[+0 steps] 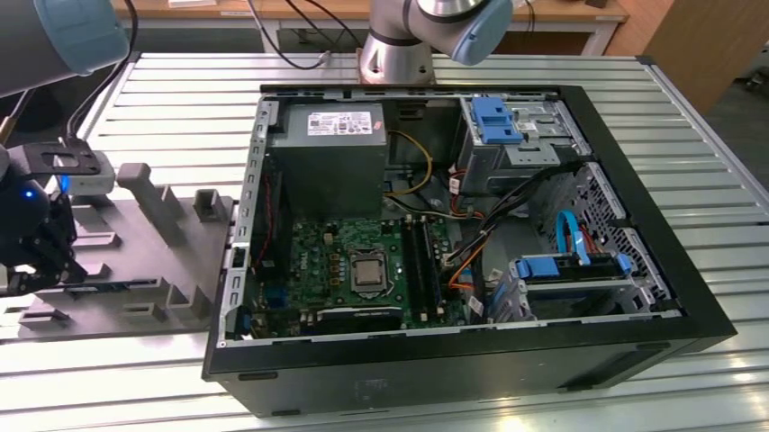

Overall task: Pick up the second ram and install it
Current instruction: 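Pick up the second ram and move it above second insertion slot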

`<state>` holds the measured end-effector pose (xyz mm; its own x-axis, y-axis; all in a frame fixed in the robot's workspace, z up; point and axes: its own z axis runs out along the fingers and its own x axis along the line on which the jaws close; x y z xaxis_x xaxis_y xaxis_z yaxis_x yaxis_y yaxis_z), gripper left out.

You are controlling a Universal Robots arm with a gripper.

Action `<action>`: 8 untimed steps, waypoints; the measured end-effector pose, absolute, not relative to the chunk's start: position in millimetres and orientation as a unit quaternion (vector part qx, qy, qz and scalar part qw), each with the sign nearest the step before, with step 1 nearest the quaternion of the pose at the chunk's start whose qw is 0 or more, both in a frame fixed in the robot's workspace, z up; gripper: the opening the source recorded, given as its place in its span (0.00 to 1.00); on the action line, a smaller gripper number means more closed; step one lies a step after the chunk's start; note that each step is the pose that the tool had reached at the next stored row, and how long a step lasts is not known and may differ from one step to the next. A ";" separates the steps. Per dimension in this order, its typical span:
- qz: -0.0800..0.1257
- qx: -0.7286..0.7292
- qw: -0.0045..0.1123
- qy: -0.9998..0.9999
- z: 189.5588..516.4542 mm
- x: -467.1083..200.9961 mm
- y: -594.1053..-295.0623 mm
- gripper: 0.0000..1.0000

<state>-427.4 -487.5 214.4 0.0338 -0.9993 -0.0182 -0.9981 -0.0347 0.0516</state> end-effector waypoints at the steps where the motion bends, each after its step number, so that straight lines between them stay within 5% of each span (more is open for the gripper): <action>1: -0.024 0.719 0.012 -0.695 214.4 -427.4 -487.5 0.11; 4: -0.024 0.719 0.012 -0.695 214.3 -427.4 -487.5 0.11; 8: -0.024 0.719 0.012 -0.695 214.3 -427.4 -487.5 0.29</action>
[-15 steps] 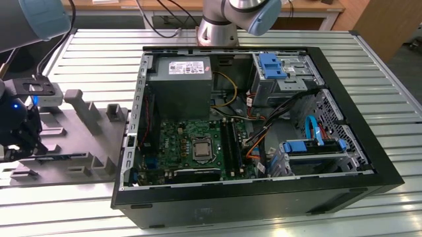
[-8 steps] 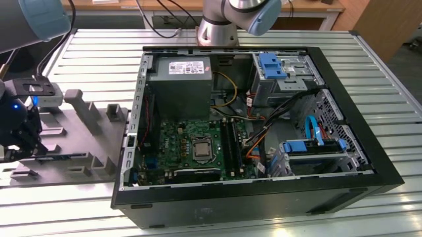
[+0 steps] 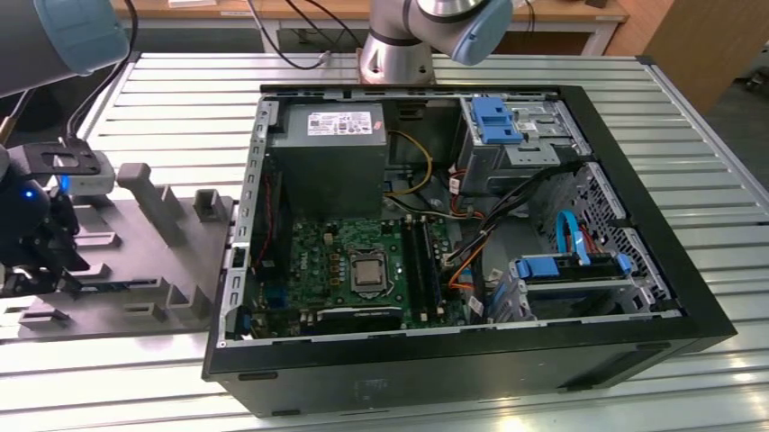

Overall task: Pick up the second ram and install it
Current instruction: 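Pick up the second ram and move it above second insertion slot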

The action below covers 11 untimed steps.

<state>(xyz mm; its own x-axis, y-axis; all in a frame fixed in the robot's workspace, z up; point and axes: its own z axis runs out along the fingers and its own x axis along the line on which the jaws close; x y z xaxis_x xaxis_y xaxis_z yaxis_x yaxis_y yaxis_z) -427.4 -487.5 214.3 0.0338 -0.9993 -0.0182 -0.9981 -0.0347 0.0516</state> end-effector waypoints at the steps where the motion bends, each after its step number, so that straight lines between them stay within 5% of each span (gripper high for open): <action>1: -0.024 0.719 0.012 -0.695 214.3 -427.4 -487.5 0.29; 2: -0.025 0.719 0.012 -0.695 213.9 -427.4 -487.5 0.36; 11: -0.027 0.719 0.010 -0.694 202.9 -427.4 -487.8 0.36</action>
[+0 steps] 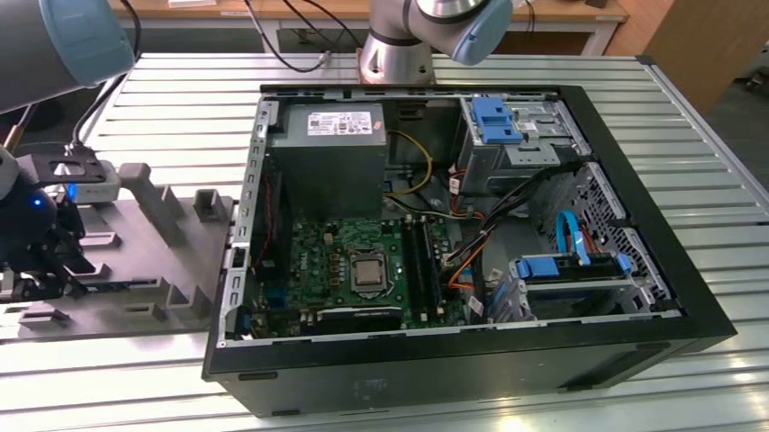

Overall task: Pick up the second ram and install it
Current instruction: 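Pick up the second ram and move it above second insertion slot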

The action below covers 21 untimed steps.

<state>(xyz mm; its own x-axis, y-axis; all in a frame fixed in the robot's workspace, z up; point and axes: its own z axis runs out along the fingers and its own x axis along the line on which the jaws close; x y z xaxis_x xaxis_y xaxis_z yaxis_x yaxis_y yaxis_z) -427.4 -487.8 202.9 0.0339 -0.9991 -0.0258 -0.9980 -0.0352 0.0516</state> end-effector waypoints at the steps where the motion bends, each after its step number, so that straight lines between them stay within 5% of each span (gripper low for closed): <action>1: -0.027 0.719 0.009 -0.694 202.8 -427.3 -488.5 0.36; 21: -0.030 0.719 0.007 -0.694 197.9 -427.4 -490.5 0.36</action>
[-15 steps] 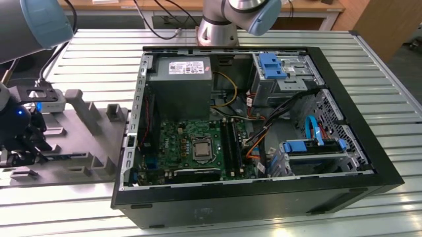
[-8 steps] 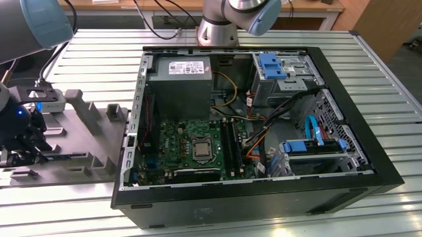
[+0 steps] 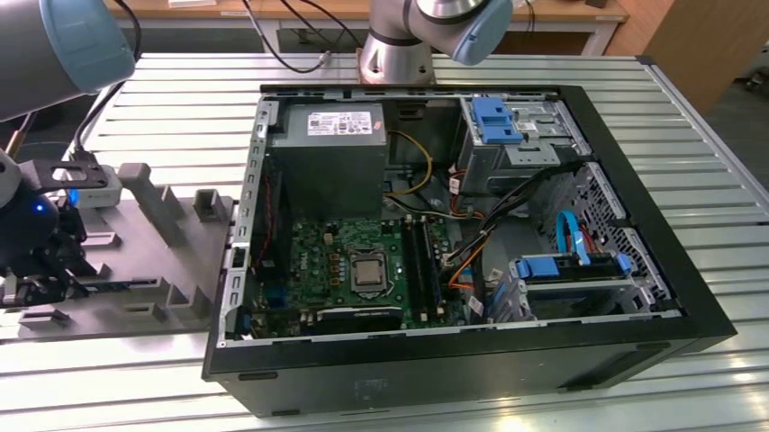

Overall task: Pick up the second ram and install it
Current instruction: 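Pick up the second ram and move it above second insertion slot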

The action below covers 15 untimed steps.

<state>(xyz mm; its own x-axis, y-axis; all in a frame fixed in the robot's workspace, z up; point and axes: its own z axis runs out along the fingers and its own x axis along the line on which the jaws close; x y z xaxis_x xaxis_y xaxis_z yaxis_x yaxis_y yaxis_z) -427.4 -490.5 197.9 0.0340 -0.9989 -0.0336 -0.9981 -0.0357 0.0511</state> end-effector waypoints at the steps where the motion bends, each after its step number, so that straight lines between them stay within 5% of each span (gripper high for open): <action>1: -0.030 0.719 0.007 -0.694 197.9 -427.4 -490.5 0.36; 4: -0.030 0.719 0.007 -0.694 197.8 -427.4 -490.5 0.27; 15: -0.030 0.719 0.007 -0.694 197.4 -427.4 -490.5 0.19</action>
<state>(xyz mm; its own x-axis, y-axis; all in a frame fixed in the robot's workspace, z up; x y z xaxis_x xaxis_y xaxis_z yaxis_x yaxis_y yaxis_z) -427.4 -490.5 197.4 0.0340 -0.9989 -0.0336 -0.9981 -0.0357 0.0511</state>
